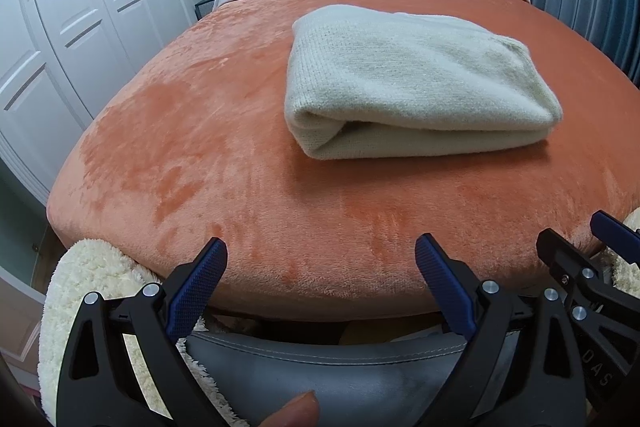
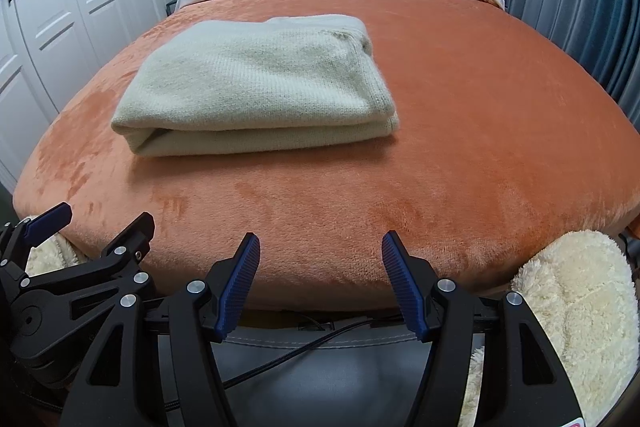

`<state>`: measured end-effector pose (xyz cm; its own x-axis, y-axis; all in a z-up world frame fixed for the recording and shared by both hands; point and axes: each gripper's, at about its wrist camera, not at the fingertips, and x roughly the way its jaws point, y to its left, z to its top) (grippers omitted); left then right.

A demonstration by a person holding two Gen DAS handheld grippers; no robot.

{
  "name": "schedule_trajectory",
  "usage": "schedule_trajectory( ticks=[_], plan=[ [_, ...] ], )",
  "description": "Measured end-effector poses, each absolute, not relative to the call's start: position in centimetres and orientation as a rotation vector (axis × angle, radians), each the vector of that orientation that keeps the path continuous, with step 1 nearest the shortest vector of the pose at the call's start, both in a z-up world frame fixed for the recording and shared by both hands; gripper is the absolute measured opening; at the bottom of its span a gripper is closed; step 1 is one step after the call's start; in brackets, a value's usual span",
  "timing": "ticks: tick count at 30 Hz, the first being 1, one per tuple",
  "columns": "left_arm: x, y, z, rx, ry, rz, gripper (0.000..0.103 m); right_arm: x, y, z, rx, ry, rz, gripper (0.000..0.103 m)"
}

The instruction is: Fold small clothes

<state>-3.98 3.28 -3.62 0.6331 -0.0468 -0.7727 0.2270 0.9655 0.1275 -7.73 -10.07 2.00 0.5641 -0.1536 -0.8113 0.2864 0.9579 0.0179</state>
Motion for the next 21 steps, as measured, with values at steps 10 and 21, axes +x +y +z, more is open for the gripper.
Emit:
schedule_trajectory(
  ticks=[10, 21],
  plan=[
    [-4.02, 3.27, -3.65, 0.220, 0.873, -0.154, 0.093, -7.73, -10.00, 1.99, 0.155, 0.939, -0.260, 0.062],
    [-4.43, 3.13, -3.55, 0.214, 0.855, -0.146, 0.090, -7.79, -10.11, 1.93, 0.160, 0.938, -0.263, 0.062]
  ],
)
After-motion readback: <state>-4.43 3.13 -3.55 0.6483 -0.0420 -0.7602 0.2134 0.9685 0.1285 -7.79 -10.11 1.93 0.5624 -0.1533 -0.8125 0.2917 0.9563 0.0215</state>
